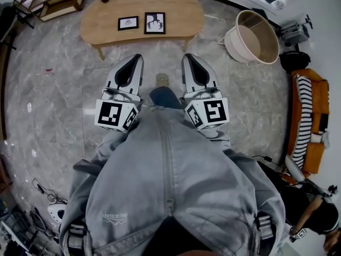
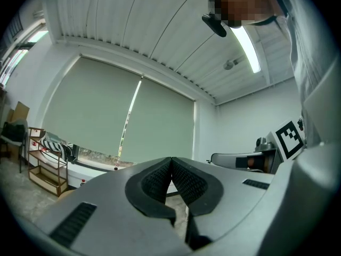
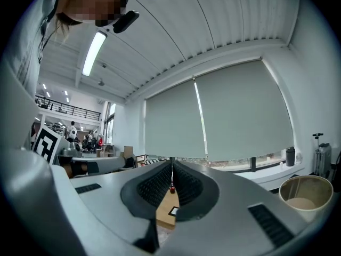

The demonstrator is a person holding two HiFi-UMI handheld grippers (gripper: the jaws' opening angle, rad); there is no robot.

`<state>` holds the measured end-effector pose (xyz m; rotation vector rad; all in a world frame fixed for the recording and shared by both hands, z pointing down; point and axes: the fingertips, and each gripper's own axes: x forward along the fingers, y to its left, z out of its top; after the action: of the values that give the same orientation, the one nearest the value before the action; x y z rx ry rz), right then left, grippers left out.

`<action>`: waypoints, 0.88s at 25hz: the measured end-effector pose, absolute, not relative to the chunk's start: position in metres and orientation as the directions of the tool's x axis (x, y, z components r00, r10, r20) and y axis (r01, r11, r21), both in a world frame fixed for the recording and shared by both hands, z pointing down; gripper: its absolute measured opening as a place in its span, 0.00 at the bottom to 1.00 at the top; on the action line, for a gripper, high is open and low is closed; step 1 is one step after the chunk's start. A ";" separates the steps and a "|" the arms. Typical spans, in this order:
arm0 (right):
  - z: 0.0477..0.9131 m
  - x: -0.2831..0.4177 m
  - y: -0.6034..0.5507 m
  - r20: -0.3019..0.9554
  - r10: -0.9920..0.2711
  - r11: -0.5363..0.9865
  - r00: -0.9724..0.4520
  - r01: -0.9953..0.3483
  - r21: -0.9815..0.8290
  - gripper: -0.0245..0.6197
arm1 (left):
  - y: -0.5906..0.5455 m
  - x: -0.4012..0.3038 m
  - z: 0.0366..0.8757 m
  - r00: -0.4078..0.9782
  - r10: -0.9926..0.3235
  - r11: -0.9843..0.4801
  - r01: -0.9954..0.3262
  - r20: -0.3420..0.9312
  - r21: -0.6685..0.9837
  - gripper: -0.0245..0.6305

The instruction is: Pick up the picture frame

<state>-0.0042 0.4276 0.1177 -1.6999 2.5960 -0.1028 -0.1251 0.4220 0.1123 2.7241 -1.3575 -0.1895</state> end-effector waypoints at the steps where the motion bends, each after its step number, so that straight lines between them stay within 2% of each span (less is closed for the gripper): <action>1: 0.118 -0.006 0.421 0.001 -0.913 0.407 -0.408 -0.911 -0.072 0.09 | 0.418 -0.125 0.113 0.596 -0.800 -0.600 -0.788 -0.071 0.138 0.07; 8: 0.124 -0.014 0.370 0.024 -0.892 0.449 -0.451 -0.891 -0.064 0.09 | 0.371 -0.126 0.115 0.579 -0.813 -0.582 -0.800 -0.066 0.145 0.07; 22: 0.158 0.032 0.196 0.124 -0.868 0.466 -0.480 -0.876 -0.125 0.09 | 0.199 -0.083 0.137 0.558 -0.830 -0.548 -0.818 0.010 0.175 0.07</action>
<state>0.0315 0.1957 0.1577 -1.6231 2.7267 -0.2728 -0.0828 0.1989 0.1368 2.6292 -1.4026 -0.1104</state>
